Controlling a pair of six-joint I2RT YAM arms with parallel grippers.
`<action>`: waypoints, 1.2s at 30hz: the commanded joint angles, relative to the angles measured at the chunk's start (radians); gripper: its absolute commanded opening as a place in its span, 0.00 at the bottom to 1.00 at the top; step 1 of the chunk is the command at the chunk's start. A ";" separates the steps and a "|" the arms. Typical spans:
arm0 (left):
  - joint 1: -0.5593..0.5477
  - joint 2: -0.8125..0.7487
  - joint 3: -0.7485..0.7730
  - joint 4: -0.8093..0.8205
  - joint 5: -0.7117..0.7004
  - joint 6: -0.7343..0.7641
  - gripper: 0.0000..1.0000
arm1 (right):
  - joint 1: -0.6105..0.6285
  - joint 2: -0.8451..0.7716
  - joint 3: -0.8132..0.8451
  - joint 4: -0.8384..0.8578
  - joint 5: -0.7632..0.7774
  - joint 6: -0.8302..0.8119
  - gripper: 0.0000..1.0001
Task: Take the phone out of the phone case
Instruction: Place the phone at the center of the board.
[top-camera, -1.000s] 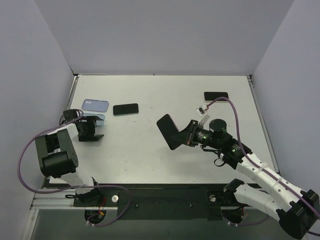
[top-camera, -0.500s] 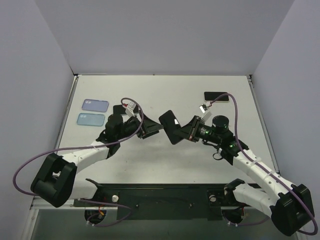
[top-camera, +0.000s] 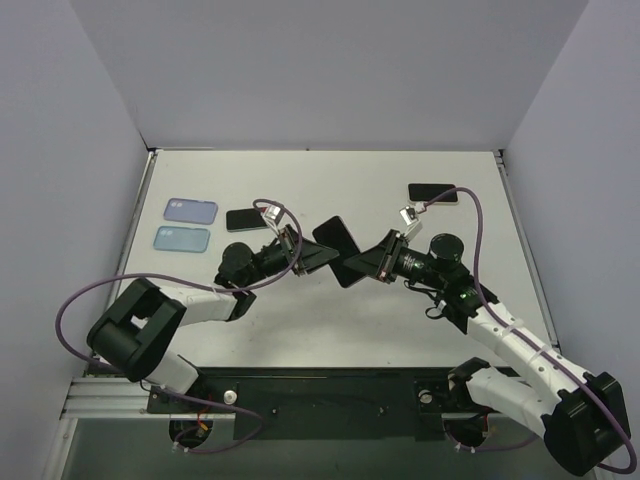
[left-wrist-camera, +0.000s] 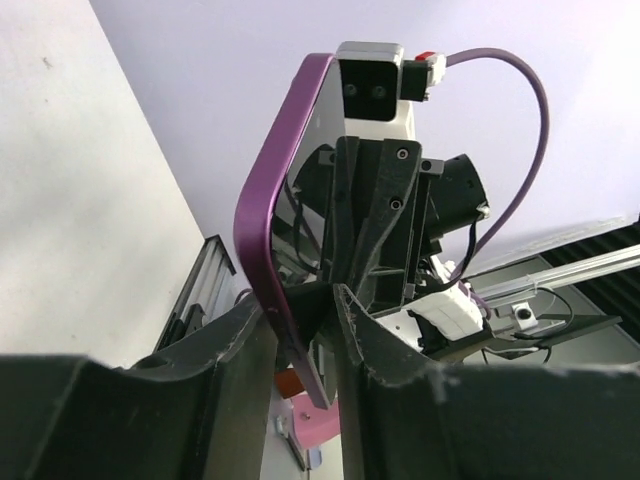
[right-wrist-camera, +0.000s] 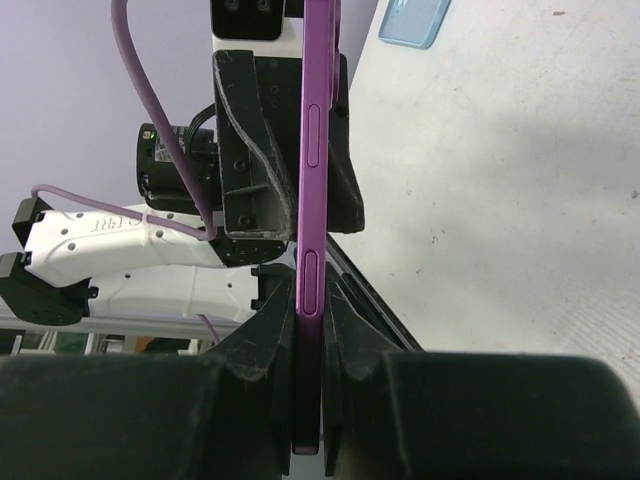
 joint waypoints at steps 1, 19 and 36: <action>-0.006 0.007 0.049 0.203 -0.019 -0.050 0.35 | -0.001 0.009 0.004 0.173 -0.045 0.044 0.00; 0.267 -0.508 -0.149 -0.895 -0.699 -0.065 0.00 | -0.134 -0.162 0.033 -0.508 0.434 -0.241 0.80; 0.425 0.015 -0.160 -0.442 -0.732 -0.194 0.00 | -0.161 -0.199 -0.030 -0.456 0.353 -0.189 0.78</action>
